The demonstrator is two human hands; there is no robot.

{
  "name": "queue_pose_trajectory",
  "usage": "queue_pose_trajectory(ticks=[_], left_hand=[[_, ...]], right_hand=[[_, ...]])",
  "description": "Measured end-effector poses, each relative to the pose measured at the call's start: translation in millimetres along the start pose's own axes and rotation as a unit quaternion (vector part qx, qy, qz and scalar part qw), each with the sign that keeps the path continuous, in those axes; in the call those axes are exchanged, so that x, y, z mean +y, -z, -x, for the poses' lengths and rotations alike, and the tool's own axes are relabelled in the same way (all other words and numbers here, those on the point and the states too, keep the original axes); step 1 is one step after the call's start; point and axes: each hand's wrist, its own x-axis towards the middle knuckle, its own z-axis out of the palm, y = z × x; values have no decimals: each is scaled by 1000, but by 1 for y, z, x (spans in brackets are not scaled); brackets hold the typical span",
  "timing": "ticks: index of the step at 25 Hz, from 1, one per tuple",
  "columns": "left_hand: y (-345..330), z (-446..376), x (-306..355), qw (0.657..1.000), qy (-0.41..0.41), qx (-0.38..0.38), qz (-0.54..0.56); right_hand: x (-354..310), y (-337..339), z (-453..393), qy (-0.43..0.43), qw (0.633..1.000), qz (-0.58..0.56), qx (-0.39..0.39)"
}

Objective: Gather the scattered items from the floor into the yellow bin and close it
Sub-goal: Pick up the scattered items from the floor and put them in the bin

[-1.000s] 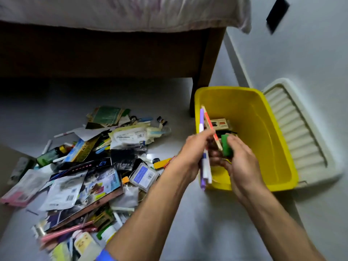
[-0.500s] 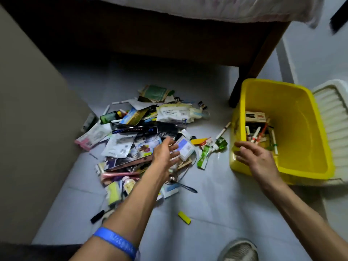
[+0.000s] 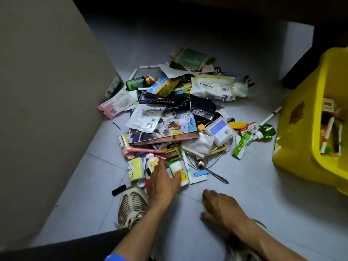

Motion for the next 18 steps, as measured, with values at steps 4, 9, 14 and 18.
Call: queue_pose_trajectory(ticks=[4, 9, 14, 18], left_hand=[[-28, -7, 12, 997, -33, -48, -45], [-41, -11, 35, 995, 43, -92, -1], [-47, -11, 28, 987, 86, -92, 102], [-51, -15, 24, 995, 58, -54, 64]], right_hand=[[5, -27, -7, 39, 997, 59, -12], [11, -16, -18, -170, 925, -331, 78], [7, 10, -41, -47, 965, -134, 220], [2, 3, -55, 16, 983, 75, 168]])
